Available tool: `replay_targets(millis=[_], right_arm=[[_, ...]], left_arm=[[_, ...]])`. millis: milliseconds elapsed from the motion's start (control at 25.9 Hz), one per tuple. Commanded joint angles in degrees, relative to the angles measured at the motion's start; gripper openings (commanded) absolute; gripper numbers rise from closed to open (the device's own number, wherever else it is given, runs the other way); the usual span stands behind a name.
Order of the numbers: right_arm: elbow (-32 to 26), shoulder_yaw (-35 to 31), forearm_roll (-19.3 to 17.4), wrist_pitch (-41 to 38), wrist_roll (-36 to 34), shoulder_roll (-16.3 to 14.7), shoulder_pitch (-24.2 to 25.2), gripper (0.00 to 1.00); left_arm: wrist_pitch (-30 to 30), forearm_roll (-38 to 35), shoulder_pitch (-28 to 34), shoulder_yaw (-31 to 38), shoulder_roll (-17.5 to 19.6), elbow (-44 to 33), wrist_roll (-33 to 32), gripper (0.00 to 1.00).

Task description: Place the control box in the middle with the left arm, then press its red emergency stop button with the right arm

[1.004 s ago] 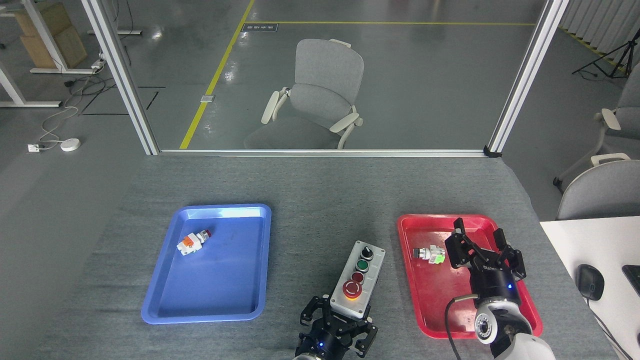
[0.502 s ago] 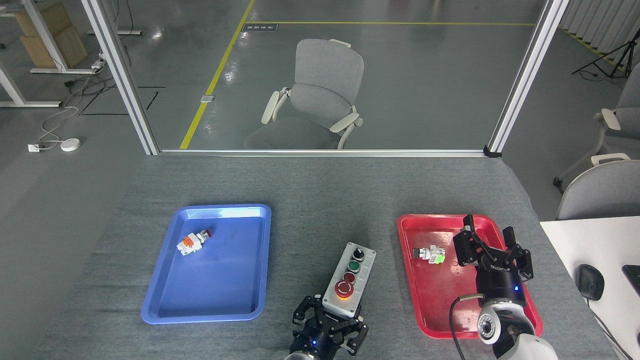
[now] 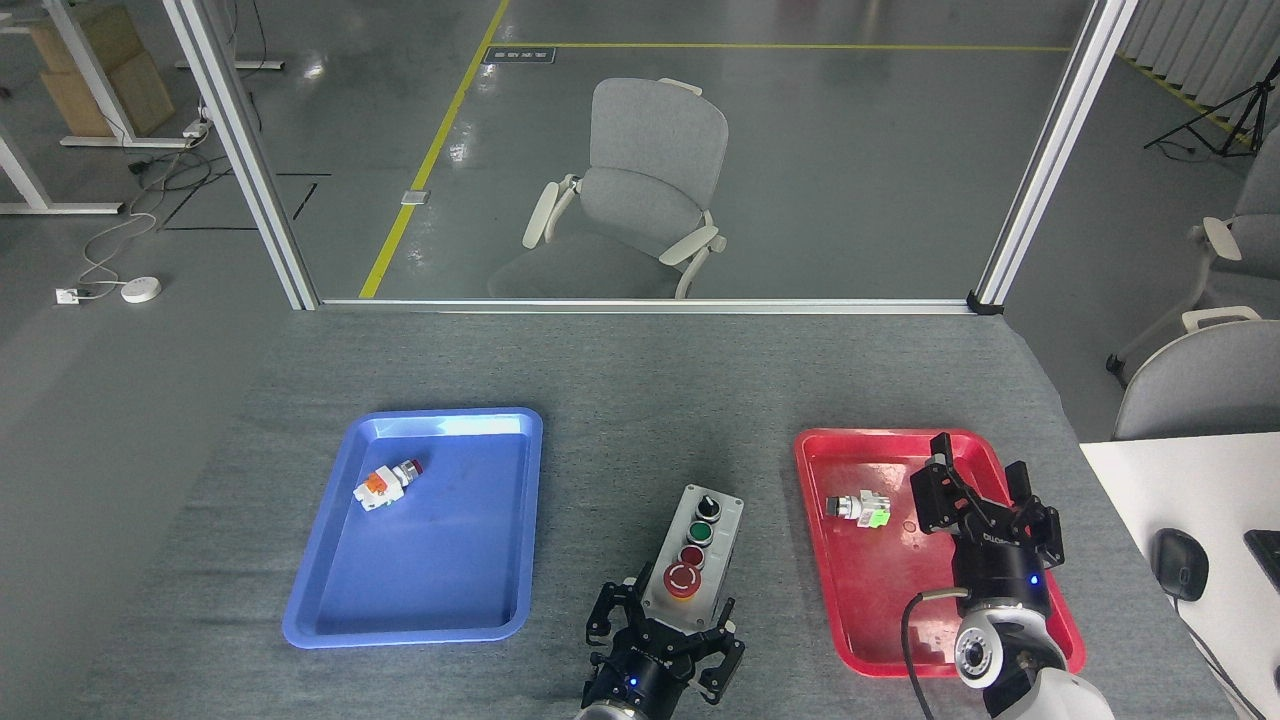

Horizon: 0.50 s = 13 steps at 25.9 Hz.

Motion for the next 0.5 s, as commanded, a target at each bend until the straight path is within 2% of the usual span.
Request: replay_targets(millis=[0, 116, 232, 270, 309, 386, 463], right_arm=[[1.2, 0.3, 0.6, -0.1, 0.5, -0.1, -0.4, 1.0], [1.7, 0.9, 3.0, -0.1, 1.9, -0.6, -0.4, 1.0], [1.9, 1.1, 5.5, -1.1, 5.6, -1.6, -1.6, 0.97], [2.5, 1.2, 5.6, -2.4, 6.9, -2.4, -2.0, 0.91], [3.8, 1.1, 5.6, -5.5, 7.4, -3.2, -2.6, 0.8], [6.9, 1.1, 5.0, -15.0, 7.5, -4.5, -4.6, 0.52], [9.9, 0.9, 4.9, -24.4, 7.5, -5.6, -6.8, 0.34]], left_arm=[[3.6, 0.0, 3.2, 0.2, 5.3, -10.4, -0.2, 0.99], [5.6, 0.4, 4.5, 1.9, 11.3, -19.9, -0.6, 0.99], [4.6, 0.5, 7.0, 8.8, 15.9, -26.3, -1.5, 0.99], [3.8, 0.5, 7.7, 11.2, 17.3, -27.6, -2.0, 0.99], [2.2, 0.5, 8.2, 13.8, 18.7, -28.3, -2.4, 0.99], [-2.3, 0.5, 8.5, 19.5, 21.1, -28.0, -2.7, 0.99], [-6.4, 0.6, 8.7, 26.5, 21.6, -27.0, -3.1, 0.99]])
